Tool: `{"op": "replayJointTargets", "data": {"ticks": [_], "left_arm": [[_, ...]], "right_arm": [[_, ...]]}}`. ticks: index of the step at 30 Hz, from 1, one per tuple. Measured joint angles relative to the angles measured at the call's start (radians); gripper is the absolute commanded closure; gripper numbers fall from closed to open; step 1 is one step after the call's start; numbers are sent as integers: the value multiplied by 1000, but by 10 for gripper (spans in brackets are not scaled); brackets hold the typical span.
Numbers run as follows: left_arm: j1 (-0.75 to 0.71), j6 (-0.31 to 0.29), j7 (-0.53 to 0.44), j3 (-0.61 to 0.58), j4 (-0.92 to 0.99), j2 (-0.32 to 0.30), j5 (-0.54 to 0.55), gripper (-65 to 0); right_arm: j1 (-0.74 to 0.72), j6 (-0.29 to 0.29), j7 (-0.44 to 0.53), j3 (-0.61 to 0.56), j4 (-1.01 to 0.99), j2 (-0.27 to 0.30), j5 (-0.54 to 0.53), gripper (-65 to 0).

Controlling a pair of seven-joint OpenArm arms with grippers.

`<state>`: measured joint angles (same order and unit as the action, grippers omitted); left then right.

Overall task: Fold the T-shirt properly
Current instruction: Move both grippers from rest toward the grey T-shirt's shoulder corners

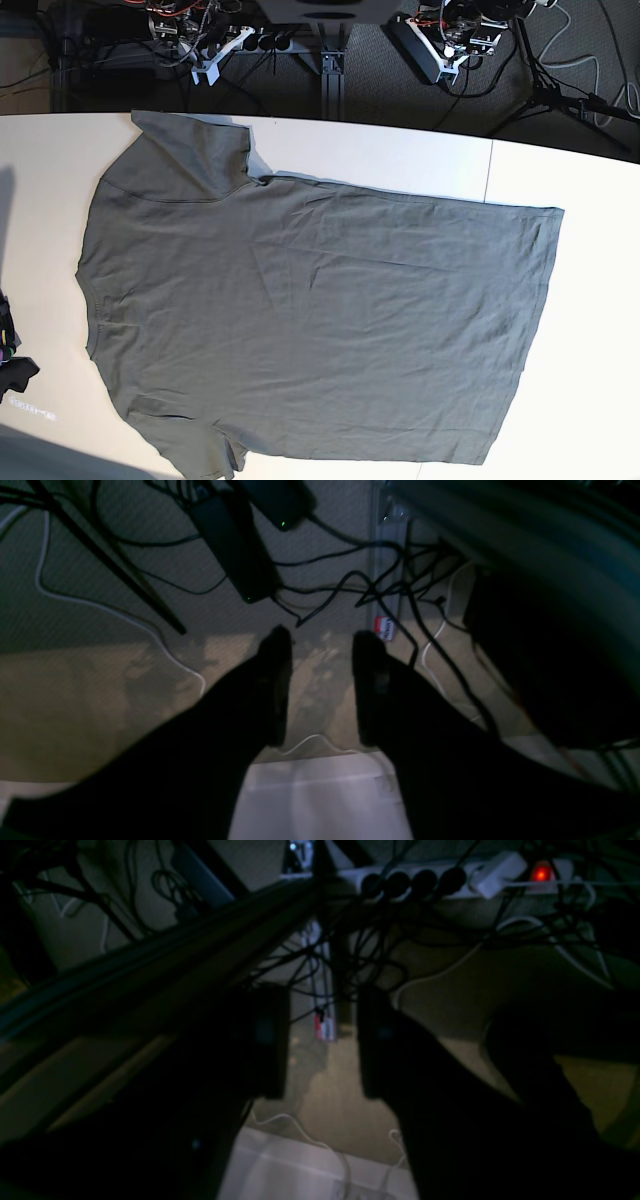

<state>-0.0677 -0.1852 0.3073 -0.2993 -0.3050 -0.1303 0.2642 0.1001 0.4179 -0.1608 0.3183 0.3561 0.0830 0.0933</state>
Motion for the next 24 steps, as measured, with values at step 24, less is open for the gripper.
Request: {"op": "replayJointTargets", "data": {"ticks": [24], "left_arm": [[-13,-101,97,0,-77,-75,-21,-172]], "right_arm": [[117,5,14,-3,141,34,-53,-234]]}}
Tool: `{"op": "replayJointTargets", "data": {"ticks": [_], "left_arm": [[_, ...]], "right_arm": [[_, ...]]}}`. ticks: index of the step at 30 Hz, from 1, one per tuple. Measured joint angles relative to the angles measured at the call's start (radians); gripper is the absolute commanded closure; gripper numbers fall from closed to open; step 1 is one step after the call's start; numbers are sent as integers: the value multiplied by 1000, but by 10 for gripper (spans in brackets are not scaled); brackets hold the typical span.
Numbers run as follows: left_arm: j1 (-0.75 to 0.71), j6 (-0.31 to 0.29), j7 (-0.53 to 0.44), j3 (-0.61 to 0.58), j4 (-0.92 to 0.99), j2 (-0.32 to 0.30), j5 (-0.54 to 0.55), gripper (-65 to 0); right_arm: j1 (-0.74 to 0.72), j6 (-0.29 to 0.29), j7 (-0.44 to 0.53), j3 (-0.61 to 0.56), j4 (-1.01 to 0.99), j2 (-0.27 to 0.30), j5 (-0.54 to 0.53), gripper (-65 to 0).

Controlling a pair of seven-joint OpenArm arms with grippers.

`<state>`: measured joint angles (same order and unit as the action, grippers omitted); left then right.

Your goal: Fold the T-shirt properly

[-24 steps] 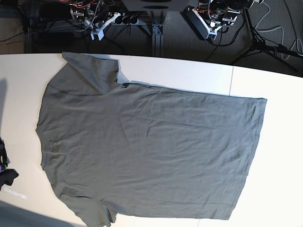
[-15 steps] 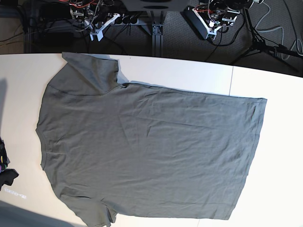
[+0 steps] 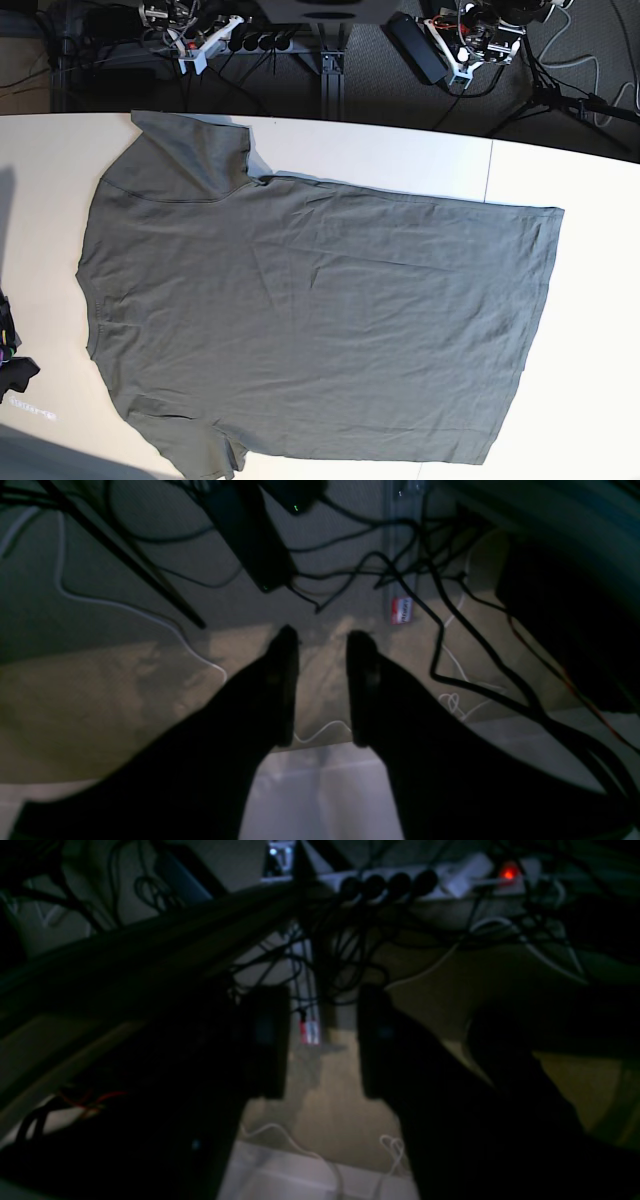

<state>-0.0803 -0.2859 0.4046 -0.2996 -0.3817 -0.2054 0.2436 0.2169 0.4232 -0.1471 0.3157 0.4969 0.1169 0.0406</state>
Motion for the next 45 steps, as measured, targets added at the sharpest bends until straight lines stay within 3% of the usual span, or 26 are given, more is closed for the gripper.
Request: {"op": "replayJointTargets", "data": {"ticks": [2,4,7,10,16,21,24,29,33,36,40,45], "left_arm": [[-6,-26,42,0,-25,-8,-2,-171],[-13,-112,100,0,-58,-14,5,-171],[-42,-216,188,5,-142,-33,122,-171],[-103,-257,198,54,-265,-70,193,-172],[-264,-273,246,240,-579,-103,201,-172],[-409,-308,308,388,-873,-115,378,-177],[-498,-311,349,444,-1010,-138,448,-182],[-618,-314,383,528,-1202,-147,545,-230],[-702,-317,432,612,-1321,-149,614,-230],[-732,-317,435,674,-1393,-158,641,-230],[-745,-317,464,721,-1424,-186,669,-230],[-745,-317,461,739,-1425,-225,671,-230]], "right_arm": [[38,5,-37,0,53,8,-50,-234],[79,9,-95,0,118,16,-119,-234],[154,15,-146,-3,227,35,-204,-234],[238,18,-186,-3,336,72,-297,-234],[391,34,-327,-4,559,169,-534,-234],[508,48,-443,-5,769,259,-723,-234],[566,48,-469,9,869,296,-777,-250],[627,51,-562,54,967,318,-873,-270],[636,63,-658,106,1030,338,-1003,-270],[634,72,-662,149,1082,340,-1045,-270],[630,74,-671,212,1144,340,-1063,-349],[547,75,-671,254,1190,340,-1093,-352]]}}
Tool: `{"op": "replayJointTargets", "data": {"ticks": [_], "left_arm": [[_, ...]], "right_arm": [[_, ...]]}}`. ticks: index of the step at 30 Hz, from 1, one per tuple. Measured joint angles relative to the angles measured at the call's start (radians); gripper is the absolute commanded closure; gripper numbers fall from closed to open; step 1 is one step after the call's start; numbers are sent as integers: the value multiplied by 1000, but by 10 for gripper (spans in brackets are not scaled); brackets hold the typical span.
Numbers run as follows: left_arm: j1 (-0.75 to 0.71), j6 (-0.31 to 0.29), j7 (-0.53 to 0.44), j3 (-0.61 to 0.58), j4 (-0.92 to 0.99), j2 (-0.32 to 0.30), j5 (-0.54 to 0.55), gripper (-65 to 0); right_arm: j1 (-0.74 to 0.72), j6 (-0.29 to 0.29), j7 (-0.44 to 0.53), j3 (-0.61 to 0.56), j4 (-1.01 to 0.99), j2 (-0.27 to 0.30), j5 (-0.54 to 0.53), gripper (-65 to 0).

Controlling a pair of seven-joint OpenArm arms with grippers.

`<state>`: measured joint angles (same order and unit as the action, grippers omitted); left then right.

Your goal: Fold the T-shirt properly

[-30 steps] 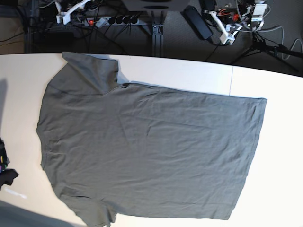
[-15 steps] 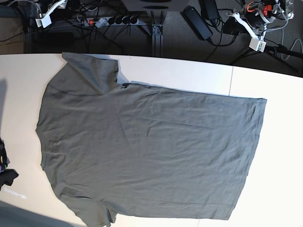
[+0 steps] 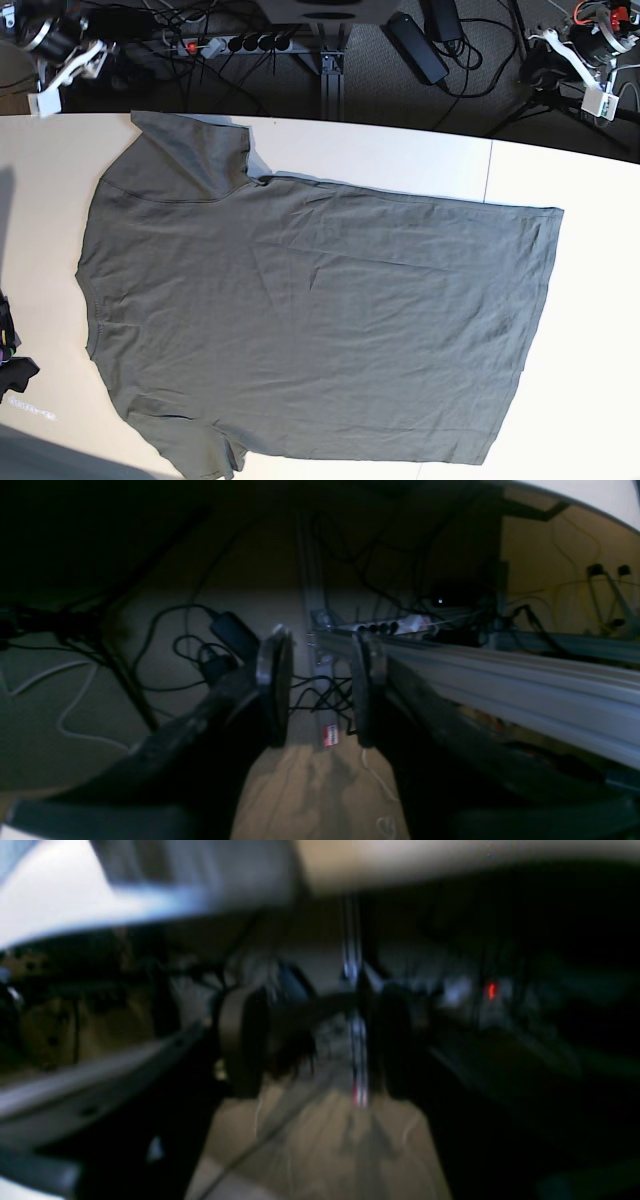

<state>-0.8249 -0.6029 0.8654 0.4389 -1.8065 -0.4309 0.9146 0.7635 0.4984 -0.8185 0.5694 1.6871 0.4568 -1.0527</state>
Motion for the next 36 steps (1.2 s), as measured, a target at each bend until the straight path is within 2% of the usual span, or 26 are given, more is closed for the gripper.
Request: {"op": "replayJointTargets", "data": {"ticks": [4,8,12,18,27,33,36], "left_arm": [[0,0,3,0,0,-25,-1,-230],[0,0,3,1,-1,-48,-1,-230],[0,0,2,2,-1,-61,0,-230],[0,0,3,2,-1,-83,0,-230],[0,0,3,2,-1,-101,-2,-230],[3,0,2,3,-1,-102,-2,-230],[3,0,-2,10,-5,-101,-1,-230]], "right_arm": [[-80,0,-16,0,5,-5,-13,-353],[-137,1,-21,0,4,-8,-13,-396],[-196,2,-18,0,-9,-29,-10,-396],[-212,2,-17,-50,-70,-106,-10,-396],[-213,6,14,-48,-83,-220,-28,-396],[-246,8,47,-46,-83,-299,7,-394],[-275,10,55,-46,-83,-321,38,-388]]}}
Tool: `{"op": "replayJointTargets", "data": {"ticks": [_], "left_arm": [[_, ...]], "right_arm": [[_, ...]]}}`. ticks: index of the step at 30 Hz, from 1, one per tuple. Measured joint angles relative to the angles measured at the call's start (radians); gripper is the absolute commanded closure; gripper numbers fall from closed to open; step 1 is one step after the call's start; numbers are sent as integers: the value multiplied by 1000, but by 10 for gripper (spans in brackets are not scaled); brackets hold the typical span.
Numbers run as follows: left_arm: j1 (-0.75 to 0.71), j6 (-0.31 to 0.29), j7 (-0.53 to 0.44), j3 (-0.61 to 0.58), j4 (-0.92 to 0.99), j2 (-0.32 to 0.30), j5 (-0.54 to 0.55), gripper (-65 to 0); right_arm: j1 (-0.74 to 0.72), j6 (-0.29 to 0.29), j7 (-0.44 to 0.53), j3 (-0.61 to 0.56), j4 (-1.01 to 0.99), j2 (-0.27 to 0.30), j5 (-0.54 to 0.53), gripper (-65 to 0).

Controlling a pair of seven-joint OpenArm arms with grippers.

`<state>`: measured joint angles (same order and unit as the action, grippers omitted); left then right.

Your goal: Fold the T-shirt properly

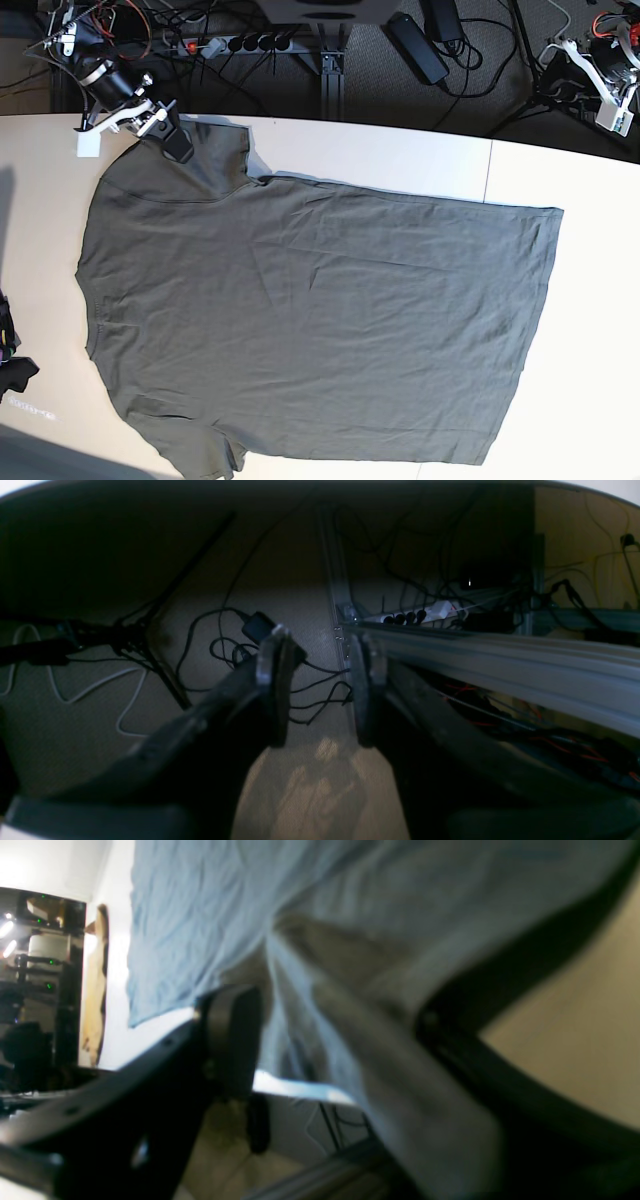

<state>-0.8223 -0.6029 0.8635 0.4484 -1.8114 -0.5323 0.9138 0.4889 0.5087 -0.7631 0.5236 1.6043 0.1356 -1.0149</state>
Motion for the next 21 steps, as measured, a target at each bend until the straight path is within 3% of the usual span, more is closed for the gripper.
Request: {"op": "replayJointTargets", "data": {"ticks": [2,6,14,21], "left_arm": [[3,0,1,20,-6,0,17,-230],[25,0,4,83,-15,-10,70,-230],[133,0,-11,103,-15,-69,52,-230],[323,68,-85,22,84,-110,-45,-230]], "right_arm": [[-21,0,-1,0,-1,-3,25,-287],[-52,0,5,0,-6,-3,121,-14],[-87,0,34,17,-6,-3,219,0],[-85,0,34,22,-6,-3,227,0]]}}
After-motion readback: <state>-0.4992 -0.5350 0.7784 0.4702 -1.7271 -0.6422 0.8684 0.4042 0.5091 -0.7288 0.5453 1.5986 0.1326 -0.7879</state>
